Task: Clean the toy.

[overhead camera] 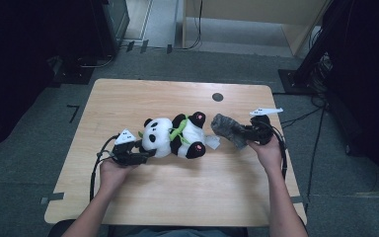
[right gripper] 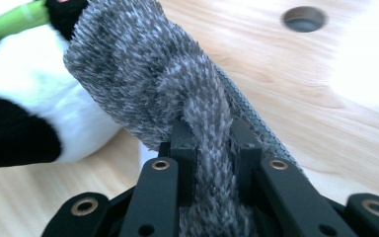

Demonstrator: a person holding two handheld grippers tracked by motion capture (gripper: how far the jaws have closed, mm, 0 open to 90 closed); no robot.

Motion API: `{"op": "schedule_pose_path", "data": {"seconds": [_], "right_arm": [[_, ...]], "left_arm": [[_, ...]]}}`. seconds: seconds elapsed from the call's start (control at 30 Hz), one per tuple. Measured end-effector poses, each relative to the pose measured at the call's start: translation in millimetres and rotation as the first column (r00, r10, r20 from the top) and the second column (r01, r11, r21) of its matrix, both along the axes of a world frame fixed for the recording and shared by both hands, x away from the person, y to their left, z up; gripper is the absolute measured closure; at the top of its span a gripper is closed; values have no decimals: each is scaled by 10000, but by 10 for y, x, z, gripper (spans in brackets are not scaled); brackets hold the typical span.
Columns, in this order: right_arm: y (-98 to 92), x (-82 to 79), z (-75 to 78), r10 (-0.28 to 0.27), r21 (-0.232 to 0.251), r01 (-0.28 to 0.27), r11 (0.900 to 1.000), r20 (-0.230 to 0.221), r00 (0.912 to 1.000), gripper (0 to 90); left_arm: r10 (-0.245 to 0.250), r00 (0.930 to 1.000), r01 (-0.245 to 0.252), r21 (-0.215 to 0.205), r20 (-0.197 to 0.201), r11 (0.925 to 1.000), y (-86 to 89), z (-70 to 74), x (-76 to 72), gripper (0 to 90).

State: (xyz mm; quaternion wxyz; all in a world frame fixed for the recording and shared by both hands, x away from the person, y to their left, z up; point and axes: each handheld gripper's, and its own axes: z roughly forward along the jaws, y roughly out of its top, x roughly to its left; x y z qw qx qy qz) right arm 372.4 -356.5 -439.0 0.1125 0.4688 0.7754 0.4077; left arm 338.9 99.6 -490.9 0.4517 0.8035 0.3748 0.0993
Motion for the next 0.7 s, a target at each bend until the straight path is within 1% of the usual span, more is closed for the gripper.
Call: {"op": "schedule_pose_path", "data": {"seconds": [0.17,0.3,0.37,0.4,0.43,0.57,0.7], "right_arm": [[-153,14,3,-697,48,696,9976,130,9975,777],[-250,39,-17,-1231,-27,1231,9924,217,9922,776],[-283,59,-45,-1446,-1,1446,9895,166,9894,776],[-291,71,-67,-1513,-3,1513,9885,141,9884,776],[-291,82,-90,-1553,-2,1553,9879,22,9879,776],[-267,130,-201,-1590,-427,1584,9864,-106,9872,766],[-267,187,-324,-1683,-565,1668,9844,-230,9855,748]], "left_arm": [[-24,10000,24,27,5,10000,1,2,4,371],[-39,10000,39,36,15,10000,1,3,6,370],[-41,10000,41,29,20,10000,3,1,8,369],[-43,10000,43,34,29,10000,3,0,9,368],[-43,10000,43,32,29,10000,3,0,9,368],[-49,10000,49,26,28,10000,4,-1,9,365],[-66,10000,66,9,33,10000,6,-4,12,360]]}}
